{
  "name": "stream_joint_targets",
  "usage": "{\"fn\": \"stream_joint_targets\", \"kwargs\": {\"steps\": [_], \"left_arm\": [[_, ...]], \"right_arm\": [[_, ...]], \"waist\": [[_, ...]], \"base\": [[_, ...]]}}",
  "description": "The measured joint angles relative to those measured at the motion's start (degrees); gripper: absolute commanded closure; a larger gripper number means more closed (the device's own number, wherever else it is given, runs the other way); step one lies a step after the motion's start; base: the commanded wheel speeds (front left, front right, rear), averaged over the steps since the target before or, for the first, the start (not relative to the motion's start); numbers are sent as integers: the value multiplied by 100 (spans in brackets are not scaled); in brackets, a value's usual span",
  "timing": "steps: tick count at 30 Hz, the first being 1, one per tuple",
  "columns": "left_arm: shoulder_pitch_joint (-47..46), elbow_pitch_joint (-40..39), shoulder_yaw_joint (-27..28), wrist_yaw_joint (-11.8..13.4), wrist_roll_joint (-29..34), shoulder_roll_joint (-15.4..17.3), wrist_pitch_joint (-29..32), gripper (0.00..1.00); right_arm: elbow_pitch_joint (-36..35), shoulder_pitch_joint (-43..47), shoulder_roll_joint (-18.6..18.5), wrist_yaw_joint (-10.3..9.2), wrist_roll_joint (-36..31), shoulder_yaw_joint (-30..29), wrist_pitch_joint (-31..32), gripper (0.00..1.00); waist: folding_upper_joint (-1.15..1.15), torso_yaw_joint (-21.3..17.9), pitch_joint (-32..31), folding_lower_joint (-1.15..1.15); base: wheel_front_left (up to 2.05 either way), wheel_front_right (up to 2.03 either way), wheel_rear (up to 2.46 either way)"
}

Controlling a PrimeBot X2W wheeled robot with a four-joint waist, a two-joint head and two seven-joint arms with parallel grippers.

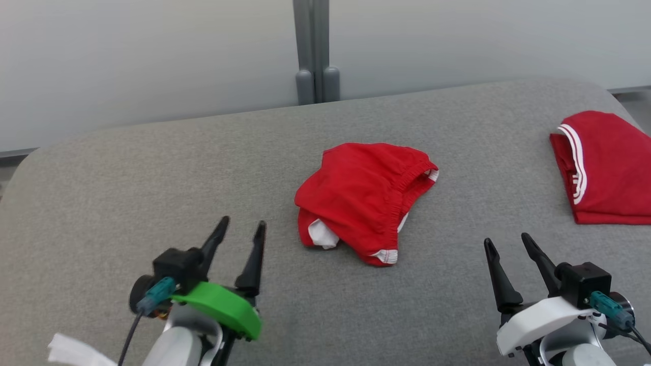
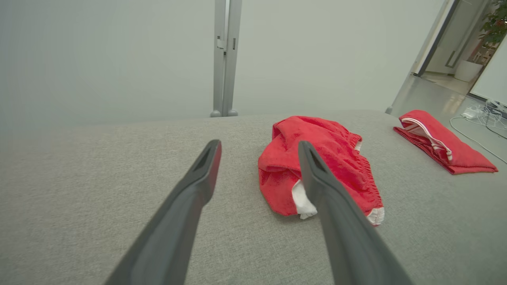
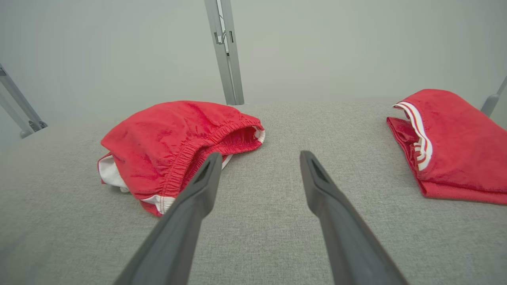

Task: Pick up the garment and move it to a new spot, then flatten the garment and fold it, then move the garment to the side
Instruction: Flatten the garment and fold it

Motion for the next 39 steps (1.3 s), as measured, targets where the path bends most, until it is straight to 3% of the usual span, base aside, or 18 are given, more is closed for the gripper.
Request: {"fn": "stream_joint_targets", "kwargs": {"steps": [6,9,20,28,29,30,31,39], "left_arm": [[-729,292,-1271,-5,-502,-57,588,0],[-957,572,-1560,-5,-656,-98,762,0],[-1675,1930,-2124,31,-355,-131,1159,0],[-1989,2685,-2267,174,-253,-152,1672,0],[-2030,2747,-2291,174,-252,-163,1716,7],[-2070,2786,-2309,174,-248,-172,1718,76],[-2104,2815,-2336,171,-227,-179,1718,100],[-2693,2518,-2450,49,-313,-333,1168,100]], "right_arm": [[4,-137,47,0,37,97,-15,0],[46,-221,51,0,59,94,-73,0],[219,-333,123,0,107,74,-283,0],[309,-388,205,0,120,77,-367,0],[320,-404,214,0,122,86,-368,0],[328,-422,221,0,127,93,-372,0],[336,-439,225,0,129,99,-375,0],[387,-460,231,0,129,74,-417,0]], "waist": [[0,-477,144,0],[0,-759,229,0],[0,-1692,607,0],[0,-1933,863,0],[0,-1938,879,0],[0,-1935,886,0],[0,-1929,887,0],[0,-1794,853,0]], "base": [[0,0,0],[0,0,0],[0,0,0],[0,0,0],[0,0,0],[0,0,0],[0,0,0],[0,0,0]]}}
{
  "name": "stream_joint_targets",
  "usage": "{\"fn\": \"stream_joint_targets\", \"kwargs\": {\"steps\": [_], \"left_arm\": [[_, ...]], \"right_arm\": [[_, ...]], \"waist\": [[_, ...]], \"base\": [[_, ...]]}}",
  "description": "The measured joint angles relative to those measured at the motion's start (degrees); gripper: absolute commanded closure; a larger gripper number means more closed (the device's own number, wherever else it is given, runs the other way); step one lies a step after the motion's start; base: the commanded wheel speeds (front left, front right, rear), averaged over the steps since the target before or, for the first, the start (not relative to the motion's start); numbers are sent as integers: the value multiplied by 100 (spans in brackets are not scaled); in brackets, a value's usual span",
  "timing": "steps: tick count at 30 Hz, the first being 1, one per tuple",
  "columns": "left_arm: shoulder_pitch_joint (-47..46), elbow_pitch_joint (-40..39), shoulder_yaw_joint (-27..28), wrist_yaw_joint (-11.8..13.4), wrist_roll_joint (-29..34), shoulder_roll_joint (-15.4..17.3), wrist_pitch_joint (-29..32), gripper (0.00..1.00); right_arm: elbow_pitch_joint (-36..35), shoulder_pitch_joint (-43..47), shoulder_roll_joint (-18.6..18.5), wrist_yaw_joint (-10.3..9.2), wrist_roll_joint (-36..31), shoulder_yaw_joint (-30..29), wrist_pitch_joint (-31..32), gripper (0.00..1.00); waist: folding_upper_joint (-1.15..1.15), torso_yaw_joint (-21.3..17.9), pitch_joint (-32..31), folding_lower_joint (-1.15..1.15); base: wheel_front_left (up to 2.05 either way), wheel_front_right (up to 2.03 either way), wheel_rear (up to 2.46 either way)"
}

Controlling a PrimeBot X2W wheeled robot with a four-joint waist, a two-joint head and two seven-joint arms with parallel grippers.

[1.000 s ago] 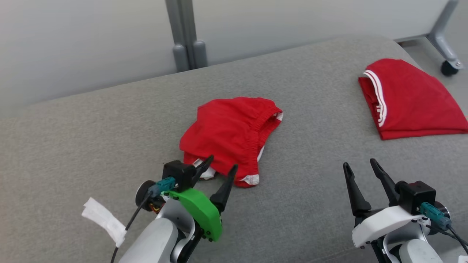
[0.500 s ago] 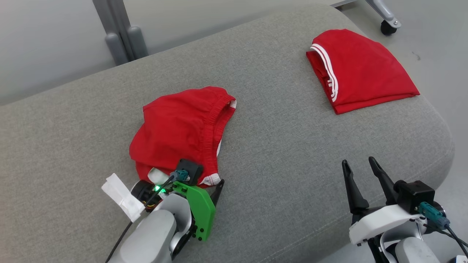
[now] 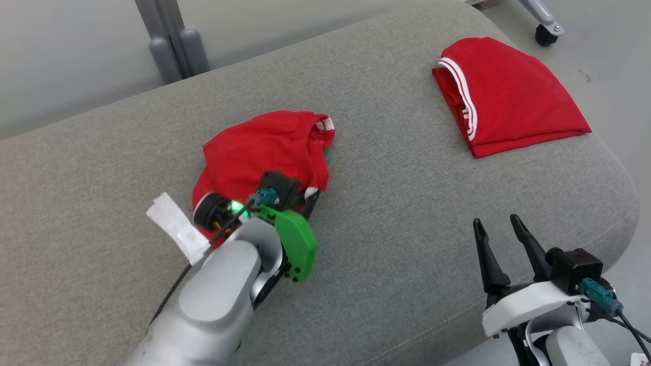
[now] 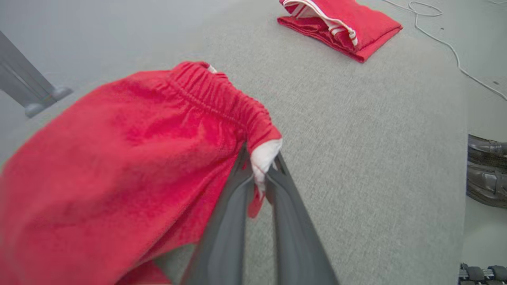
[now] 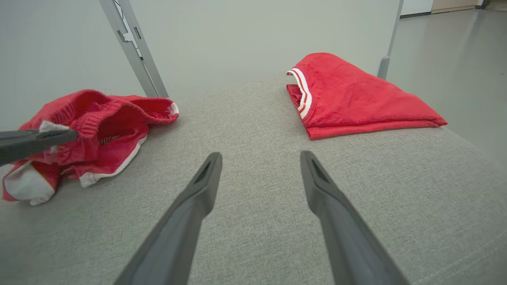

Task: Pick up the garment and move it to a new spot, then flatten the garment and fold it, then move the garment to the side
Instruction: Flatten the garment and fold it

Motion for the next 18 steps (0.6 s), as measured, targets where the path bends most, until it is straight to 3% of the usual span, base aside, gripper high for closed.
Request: {"fn": "stream_joint_targets", "kwargs": {"steps": [6,11,18], "left_arm": [[-873,-680,3,-31,-458,-102,-662,100],[-1595,-1319,-136,-40,-1379,-116,-1245,100],[-2080,-1663,-240,438,-2138,-123,-1630,100]], "right_arm": [[46,-15,0,0,7,60,1,0],[88,-108,-9,0,13,172,3,0],[115,-80,-98,0,15,151,32,0]], "waist": [[0,126,-63,0],[0,152,-171,0],[0,300,-252,0]], "base": [[0,0,0],[0,0,0],[0,0,0]]}}
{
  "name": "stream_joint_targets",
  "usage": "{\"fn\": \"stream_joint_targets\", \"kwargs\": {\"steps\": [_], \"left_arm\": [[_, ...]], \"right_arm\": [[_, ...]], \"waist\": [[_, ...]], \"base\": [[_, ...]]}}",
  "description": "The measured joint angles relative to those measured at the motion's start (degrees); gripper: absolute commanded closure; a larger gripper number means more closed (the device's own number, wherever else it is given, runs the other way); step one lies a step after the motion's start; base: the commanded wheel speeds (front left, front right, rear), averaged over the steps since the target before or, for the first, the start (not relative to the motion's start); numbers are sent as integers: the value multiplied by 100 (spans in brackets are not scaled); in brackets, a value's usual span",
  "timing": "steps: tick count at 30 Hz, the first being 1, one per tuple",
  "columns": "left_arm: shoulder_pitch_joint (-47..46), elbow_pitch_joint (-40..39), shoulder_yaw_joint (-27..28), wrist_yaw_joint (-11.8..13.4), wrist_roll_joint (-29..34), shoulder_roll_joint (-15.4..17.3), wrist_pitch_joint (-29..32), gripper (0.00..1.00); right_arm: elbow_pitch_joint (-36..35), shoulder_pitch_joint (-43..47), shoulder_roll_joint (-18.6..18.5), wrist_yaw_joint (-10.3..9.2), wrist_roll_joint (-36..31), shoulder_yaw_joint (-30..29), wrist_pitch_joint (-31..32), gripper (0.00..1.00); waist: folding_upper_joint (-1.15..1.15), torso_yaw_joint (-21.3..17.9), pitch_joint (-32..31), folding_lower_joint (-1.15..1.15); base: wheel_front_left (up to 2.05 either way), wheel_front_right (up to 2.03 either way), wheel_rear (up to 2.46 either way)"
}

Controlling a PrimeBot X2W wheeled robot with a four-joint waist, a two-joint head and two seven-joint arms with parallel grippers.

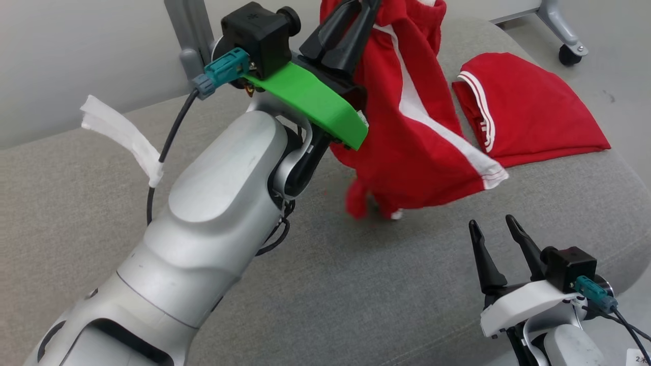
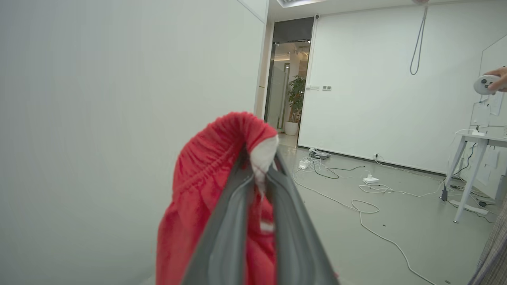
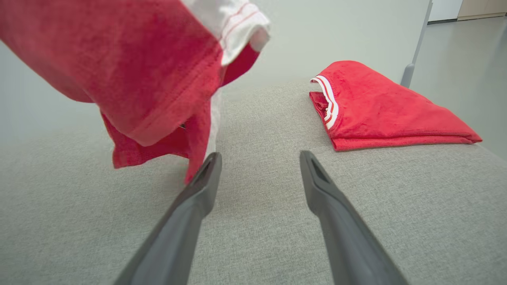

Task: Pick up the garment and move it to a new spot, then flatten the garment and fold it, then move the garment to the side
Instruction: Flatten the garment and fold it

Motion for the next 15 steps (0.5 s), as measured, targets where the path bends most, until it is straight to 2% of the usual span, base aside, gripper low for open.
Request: {"fn": "stream_joint_targets", "kwargs": {"steps": [3,8,11,15], "left_arm": [[174,320,7,149,-32,-1,-23,100],[1219,1224,204,214,9,94,-27,100],[1849,1739,520,234,-154,220,-27,100],[2427,2024,1105,145,-482,203,-27,100]], "right_arm": [[-29,30,-19,0,7,5,13,0],[-66,34,-31,0,11,59,21,0],[-82,33,-52,0,16,96,42,0],[-107,35,-80,0,16,85,74,0]], "waist": [[0,133,-11,0],[0,413,-13,0],[0,611,-7,0],[0,855,-5,0]], "base": [[0,0,0],[0,0,0],[0,0,0],[0,0,0]]}}
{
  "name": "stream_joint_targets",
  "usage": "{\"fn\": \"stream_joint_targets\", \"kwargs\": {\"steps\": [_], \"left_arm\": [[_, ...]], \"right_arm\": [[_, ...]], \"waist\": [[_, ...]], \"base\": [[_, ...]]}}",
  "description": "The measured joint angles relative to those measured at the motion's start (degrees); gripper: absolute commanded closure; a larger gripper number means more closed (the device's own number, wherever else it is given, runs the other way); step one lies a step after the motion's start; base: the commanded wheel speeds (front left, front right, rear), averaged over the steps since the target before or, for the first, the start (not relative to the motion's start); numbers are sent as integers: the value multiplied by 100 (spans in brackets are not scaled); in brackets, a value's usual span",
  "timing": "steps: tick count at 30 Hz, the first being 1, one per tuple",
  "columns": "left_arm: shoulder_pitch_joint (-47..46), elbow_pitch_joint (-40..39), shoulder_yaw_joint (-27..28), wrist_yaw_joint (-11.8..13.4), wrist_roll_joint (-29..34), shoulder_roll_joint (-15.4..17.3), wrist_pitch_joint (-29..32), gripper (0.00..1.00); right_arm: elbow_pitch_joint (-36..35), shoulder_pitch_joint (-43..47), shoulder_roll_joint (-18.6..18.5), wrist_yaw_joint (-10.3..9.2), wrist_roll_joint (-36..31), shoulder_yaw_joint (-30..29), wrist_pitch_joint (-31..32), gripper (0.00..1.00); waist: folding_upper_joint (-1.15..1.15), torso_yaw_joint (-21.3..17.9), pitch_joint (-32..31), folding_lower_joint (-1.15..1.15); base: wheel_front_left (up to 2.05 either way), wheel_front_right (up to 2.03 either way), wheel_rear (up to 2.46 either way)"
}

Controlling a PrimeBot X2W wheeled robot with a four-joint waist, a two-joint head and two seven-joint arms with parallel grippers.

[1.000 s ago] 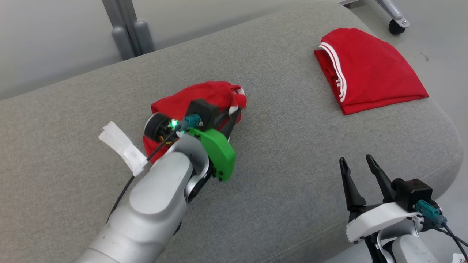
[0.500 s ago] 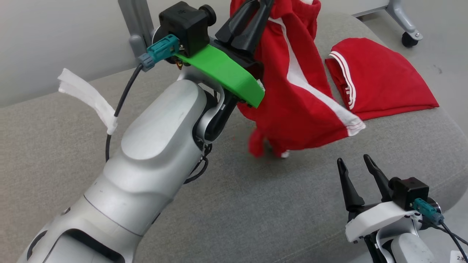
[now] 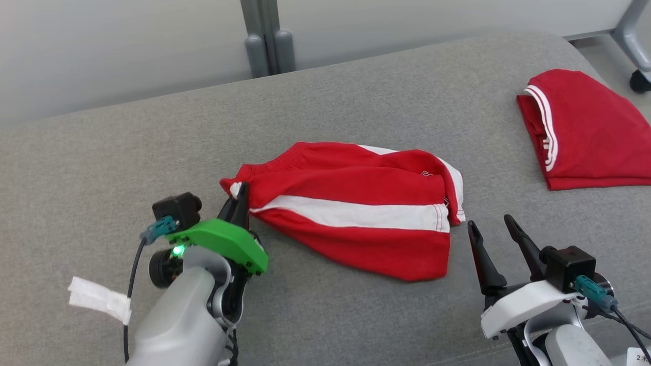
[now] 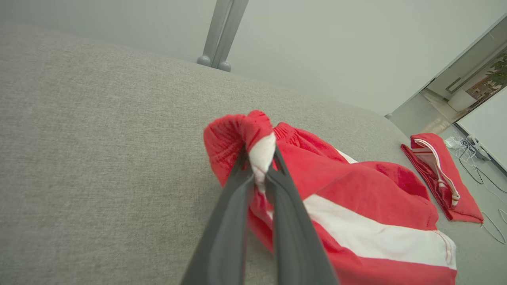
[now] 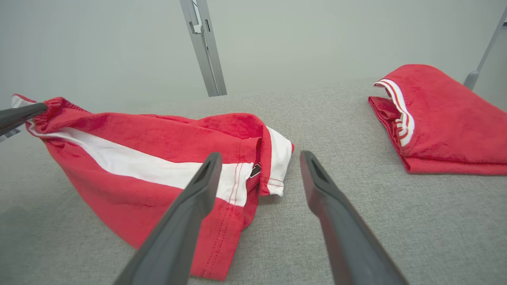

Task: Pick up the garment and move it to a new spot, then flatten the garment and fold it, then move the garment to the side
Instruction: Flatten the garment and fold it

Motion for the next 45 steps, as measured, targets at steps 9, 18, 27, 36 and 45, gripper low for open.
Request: {"fn": "stream_joint_targets", "kwargs": {"steps": [9,18,27,36,45], "left_arm": [[1023,-91,998,22,68,-102,-1,0],[1727,-1533,1811,-204,1089,-116,-2,0],[2531,-3092,2494,-331,2870,224,-10,0],[3091,-3419,2766,-408,3448,355,-11,0],[3259,-3472,2765,-509,3542,230,-11,0]], "right_arm": [[-74,65,3,0,-2,-30,56,0],[-165,182,1,0,-15,-164,115,0],[-291,279,3,0,-47,-288,198,0],[-344,406,8,0,-63,-322,258,0],[-213,342,40,0,-8,-400,838,0]], "waist": [[0,491,-70,0],[0,765,-210,0],[0,944,-381,0],[0,1090,-497,0],[0,1234,-467,0]], "base": [[0,0,0],[0,0,0],[0,0,0],[0,0,0],[0,0,0]]}}
